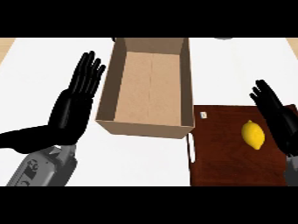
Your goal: Pick the lemon from the tray and place it in the cardboard box
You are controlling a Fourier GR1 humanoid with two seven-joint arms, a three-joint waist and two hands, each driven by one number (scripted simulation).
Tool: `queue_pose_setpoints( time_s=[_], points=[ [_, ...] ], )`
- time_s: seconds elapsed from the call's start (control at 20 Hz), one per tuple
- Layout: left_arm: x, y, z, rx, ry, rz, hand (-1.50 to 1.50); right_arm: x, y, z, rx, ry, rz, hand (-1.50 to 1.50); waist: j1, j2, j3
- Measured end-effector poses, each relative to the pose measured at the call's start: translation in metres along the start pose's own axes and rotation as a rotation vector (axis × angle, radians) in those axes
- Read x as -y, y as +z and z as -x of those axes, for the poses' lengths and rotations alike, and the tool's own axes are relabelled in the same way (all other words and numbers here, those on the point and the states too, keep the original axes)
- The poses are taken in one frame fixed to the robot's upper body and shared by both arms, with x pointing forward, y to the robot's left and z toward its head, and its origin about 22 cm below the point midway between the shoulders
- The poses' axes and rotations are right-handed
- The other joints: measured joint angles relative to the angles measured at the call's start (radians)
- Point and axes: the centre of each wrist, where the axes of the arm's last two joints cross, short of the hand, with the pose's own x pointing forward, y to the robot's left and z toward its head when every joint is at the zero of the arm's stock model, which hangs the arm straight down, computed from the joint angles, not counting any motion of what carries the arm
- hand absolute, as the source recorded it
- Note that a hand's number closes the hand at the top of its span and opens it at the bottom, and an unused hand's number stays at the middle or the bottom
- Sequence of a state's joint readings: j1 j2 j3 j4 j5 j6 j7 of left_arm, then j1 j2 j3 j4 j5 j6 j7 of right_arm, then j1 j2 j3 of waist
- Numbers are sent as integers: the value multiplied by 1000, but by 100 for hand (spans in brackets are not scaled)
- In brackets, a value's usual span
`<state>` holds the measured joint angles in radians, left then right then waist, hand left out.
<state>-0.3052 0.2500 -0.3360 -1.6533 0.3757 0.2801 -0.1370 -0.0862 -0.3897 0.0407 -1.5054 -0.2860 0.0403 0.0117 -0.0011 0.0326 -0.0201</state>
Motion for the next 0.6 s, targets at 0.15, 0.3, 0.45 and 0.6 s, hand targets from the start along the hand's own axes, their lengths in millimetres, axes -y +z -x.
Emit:
queue_pose_setpoints(
  time_s=[0.15, 0.3, 0.45, 0.6],
  points=[
    [-30, 9, 13, -94, -127, -78, 0, 10, -1, 3, 14, -6, -43, -150, 8, -14, 12],
    [-86, 27, 24, -235, -369, -207, 0, 21, 1, 1, 56, -16, -116, -150, 24, -18, 21],
    [-113, 44, 31, -341, -480, -258, 0, 46, -1, -33, 127, 324, -205, -150, 43, -23, 17],
    [-144, 61, 33, -429, -594, -317, 0, 63, 16, -8, 145, 398, -264, -150, 31, -20, 23]
  ],
)
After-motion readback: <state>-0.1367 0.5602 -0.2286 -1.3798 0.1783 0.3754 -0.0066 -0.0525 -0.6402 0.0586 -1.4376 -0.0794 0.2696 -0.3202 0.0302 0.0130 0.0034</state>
